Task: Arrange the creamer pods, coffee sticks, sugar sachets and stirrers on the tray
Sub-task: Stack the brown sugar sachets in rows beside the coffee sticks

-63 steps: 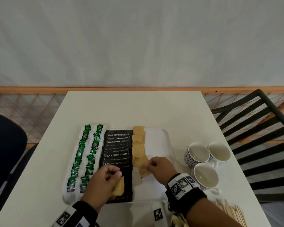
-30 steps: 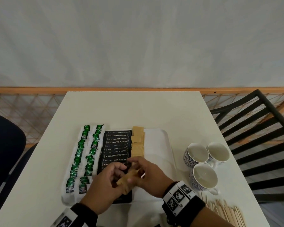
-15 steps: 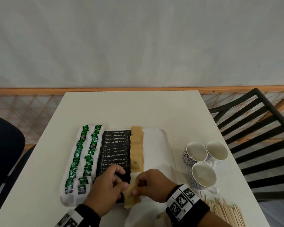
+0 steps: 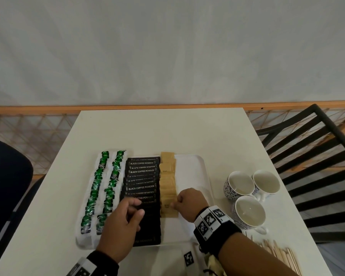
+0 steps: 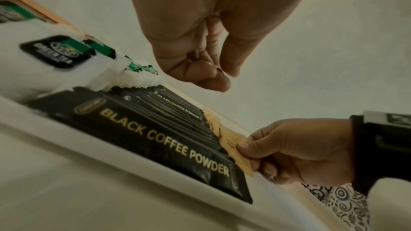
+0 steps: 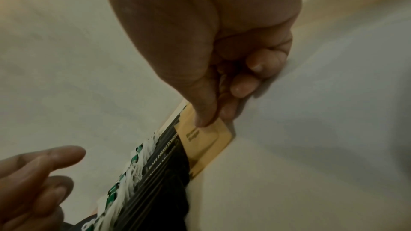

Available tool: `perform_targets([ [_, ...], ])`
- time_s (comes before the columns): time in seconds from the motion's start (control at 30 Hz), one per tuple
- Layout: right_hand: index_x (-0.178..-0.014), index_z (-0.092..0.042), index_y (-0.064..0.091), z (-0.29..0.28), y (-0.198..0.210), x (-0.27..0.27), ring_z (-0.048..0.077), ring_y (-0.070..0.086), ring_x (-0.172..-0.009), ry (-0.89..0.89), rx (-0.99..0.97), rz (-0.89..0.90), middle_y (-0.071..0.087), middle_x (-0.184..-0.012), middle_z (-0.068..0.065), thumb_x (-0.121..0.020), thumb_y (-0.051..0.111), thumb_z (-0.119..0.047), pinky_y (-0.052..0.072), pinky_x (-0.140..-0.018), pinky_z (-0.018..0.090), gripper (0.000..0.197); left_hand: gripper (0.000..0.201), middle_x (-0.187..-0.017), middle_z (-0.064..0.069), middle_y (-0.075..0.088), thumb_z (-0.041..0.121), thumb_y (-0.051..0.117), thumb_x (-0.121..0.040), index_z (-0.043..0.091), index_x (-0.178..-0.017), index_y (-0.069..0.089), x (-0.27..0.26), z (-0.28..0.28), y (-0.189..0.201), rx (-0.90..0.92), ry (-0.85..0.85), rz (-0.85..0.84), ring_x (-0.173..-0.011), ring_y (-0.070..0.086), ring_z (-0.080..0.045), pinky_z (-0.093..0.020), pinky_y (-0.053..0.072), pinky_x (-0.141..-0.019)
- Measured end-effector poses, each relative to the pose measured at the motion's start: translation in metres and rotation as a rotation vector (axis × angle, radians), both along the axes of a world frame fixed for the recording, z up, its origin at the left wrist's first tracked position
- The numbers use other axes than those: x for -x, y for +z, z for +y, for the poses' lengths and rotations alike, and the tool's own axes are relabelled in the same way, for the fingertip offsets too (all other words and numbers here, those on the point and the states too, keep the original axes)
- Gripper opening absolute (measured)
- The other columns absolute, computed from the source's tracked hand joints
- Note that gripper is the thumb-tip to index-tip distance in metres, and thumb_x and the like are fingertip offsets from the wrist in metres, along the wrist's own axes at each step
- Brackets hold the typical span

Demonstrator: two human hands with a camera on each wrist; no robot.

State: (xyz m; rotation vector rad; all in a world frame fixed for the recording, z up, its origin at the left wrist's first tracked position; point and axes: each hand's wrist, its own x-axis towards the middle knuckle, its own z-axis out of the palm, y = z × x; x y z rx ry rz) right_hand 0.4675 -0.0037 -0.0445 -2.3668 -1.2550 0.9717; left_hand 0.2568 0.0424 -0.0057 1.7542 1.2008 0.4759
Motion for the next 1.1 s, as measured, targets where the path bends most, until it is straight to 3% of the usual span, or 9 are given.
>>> perform_targets([
  [0.17,-0.068,-0.014,0.055,0.007,-0.002,0.006,0.021,0.061,-0.081,0.000,0.034,-0.045,0.064,-0.082,0.006,-0.087,0.063,-0.038,0.049,-0.071,0.028,0.032,0.018,-0.079,-0.008,0.063,0.012,0.061,-0.091,0.028,-0.096,0.058,0.005,0.001,-0.006,0.003,0.000,-0.001,-0.059,0.063,-0.015,-0.016,0.048,-0.057],
  [0.3,-0.067,-0.015,0.052,0.008,-0.006,0.008,0.019,0.055,-0.073,-0.003,0.075,-0.110,0.059,-0.077,0.003,-0.089,0.057,-0.041,0.041,-0.060,0.025,0.034,0.018,-0.078,-0.008,0.063,0.011,0.061,-0.090,0.028,-0.095,0.058,0.009,0.000,-0.009,0.001,0.011,0.001,-0.062,0.064,-0.019,-0.011,0.046,-0.053],
  [0.43,-0.063,-0.016,0.043,0.006,-0.006,0.010,0.020,0.052,-0.071,0.010,0.088,-0.135,0.050,-0.068,0.000,-0.090,0.050,-0.045,0.035,-0.055,0.024,0.040,0.019,-0.077,-0.001,0.063,0.013,0.063,-0.090,0.031,-0.092,0.059,0.014,-0.004,-0.011,-0.002,0.007,0.024,-0.062,0.064,-0.016,-0.022,0.050,-0.059],
  [0.57,-0.095,-0.014,0.047,-0.008,0.005,0.012,0.022,0.056,-0.087,-0.022,0.006,-0.074,0.060,-0.098,0.005,-0.088,0.052,-0.048,0.044,-0.071,0.030,0.036,0.020,-0.075,0.006,0.066,0.020,0.066,-0.087,0.040,-0.087,0.061,0.026,-0.011,-0.012,-0.016,-0.048,0.080,-0.065,0.063,-0.008,-0.028,0.053,-0.065],
  [0.73,-0.087,-0.022,0.053,-0.055,0.035,0.019,0.015,0.056,-0.081,0.280,-0.082,-0.100,0.060,-0.085,-0.004,-0.089,0.057,-0.042,0.049,-0.075,0.029,0.021,0.015,-0.076,0.021,0.063,0.038,0.070,-0.080,0.044,-0.087,0.057,0.040,-0.035,-0.011,0.008,-0.337,0.221,-0.066,0.058,0.000,-0.020,0.048,-0.066],
  [0.83,-0.094,-0.024,0.062,-0.090,0.045,0.023,0.012,0.056,-0.085,0.497,-0.008,-0.094,0.063,-0.092,-0.005,-0.084,0.065,-0.042,0.050,-0.079,0.029,0.021,0.032,-0.086,0.016,0.060,0.060,0.067,-0.069,0.042,-0.093,0.056,0.042,-0.056,-0.013,0.009,-0.597,0.419,-0.075,0.056,0.001,-0.015,0.047,-0.074],
  [0.9,-0.102,-0.023,0.065,-0.110,0.049,0.024,0.015,0.059,-0.092,0.602,0.039,-0.113,0.065,-0.099,-0.002,-0.083,0.067,-0.036,0.049,-0.083,0.030,0.023,0.028,-0.089,0.017,0.052,0.051,0.064,-0.077,0.041,-0.100,0.050,0.038,-0.068,-0.013,-0.009,-0.729,0.526,-0.083,0.050,0.002,-0.015,0.043,-0.080],
  [0.97,-0.110,-0.022,0.064,-0.128,0.053,0.023,0.018,0.058,-0.100,0.633,0.058,-0.145,0.064,-0.107,0.000,-0.085,0.064,-0.031,0.046,-0.087,0.029,0.026,0.032,-0.091,0.021,0.043,0.046,0.060,-0.083,0.041,-0.109,0.042,0.033,-0.077,-0.015,-0.067,-0.839,0.593,-0.085,0.045,0.001,-0.018,0.038,-0.075],
  [1.1,-0.116,-0.027,0.060,-0.162,0.049,0.028,0.022,0.054,-0.103,0.716,-0.040,-0.219,0.061,-0.110,0.002,-0.085,0.061,-0.041,0.047,-0.087,0.035,0.034,0.054,-0.122,0.007,0.049,0.053,0.056,-0.079,0.028,-0.124,0.041,0.026,-0.090,-0.029,-0.221,-0.879,0.695,-0.107,0.050,-0.016,-0.028,0.034,-0.077],
])
